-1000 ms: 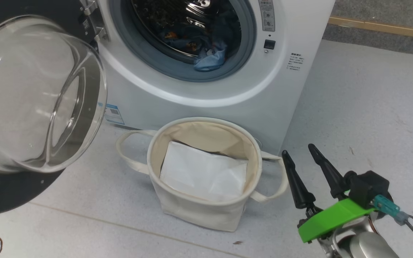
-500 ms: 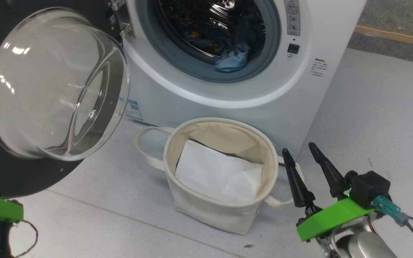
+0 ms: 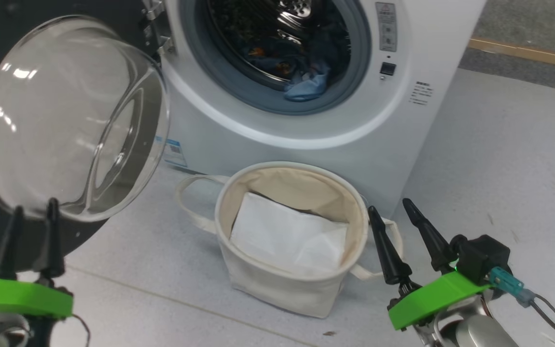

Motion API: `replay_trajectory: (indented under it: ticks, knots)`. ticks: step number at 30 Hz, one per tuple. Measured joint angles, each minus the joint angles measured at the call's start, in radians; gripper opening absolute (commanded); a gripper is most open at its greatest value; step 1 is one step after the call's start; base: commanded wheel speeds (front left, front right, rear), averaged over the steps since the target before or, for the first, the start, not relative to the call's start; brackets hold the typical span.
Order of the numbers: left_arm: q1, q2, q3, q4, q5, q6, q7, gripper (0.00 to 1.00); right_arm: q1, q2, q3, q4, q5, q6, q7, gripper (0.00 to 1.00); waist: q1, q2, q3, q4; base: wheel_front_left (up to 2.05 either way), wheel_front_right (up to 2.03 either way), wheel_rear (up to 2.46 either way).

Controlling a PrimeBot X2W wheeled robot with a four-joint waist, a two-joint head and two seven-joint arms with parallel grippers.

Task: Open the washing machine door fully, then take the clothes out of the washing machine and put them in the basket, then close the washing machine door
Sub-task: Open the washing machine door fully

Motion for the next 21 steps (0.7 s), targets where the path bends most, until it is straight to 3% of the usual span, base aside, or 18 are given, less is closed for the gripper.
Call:
replay_trajectory:
  ticks: [2,21]
  knots:
    - [0.019,-0.036,-0.017,-0.028,-0.048,0.0,0.041,1.0,-0.001,0.0,0.001,0.006,0.0,0.0,-0.003,1.0,0.0,0.0,0.002,-0.026,0.0,0.0,0.0]
    - [0.075,-0.125,-0.164,-0.144,0.008,-0.006,0.006,1.0,-0.004,0.002,-0.066,0.015,-0.005,0.0,-0.012,1.0,0.0,0.0,0.022,-0.294,0.0,0.0,0.0]
